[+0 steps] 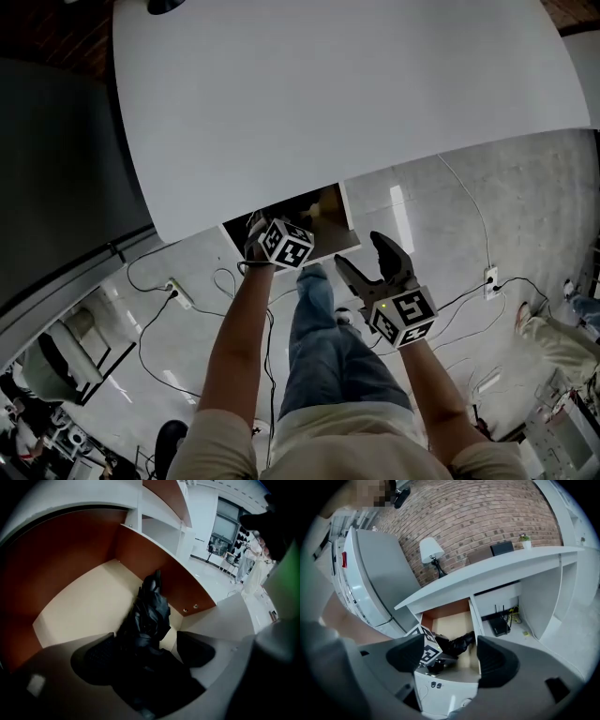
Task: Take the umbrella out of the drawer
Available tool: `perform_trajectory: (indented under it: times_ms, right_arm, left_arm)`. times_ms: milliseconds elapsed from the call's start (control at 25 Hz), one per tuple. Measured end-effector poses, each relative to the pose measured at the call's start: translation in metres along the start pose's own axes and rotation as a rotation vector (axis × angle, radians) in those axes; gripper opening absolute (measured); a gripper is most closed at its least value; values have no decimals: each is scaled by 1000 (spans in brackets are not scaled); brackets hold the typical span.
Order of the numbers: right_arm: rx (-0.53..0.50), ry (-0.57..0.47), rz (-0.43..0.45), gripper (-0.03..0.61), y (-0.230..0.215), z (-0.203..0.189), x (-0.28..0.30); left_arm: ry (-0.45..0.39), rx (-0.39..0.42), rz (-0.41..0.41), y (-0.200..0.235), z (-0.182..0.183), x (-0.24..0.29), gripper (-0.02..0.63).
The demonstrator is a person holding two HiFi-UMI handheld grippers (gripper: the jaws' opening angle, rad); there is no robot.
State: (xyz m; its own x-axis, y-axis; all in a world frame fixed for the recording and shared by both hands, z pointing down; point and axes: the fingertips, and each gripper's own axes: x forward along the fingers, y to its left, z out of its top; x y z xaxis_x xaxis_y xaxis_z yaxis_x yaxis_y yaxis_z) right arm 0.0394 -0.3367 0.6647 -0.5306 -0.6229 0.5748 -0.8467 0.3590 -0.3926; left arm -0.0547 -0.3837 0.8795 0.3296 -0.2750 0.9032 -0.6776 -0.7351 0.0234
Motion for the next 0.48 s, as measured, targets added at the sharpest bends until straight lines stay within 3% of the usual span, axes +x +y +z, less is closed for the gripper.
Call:
perform_trajectory:
  times_ms: [280,480]
  right_arm:
    - [44,17,-2,347,-9,-16,5]
    - [54,26,-11,347,-15,-22,1]
  left_arm:
    - [65,186,117,15,-10,22,400]
    - [63,201,173,19,-11,24,333]
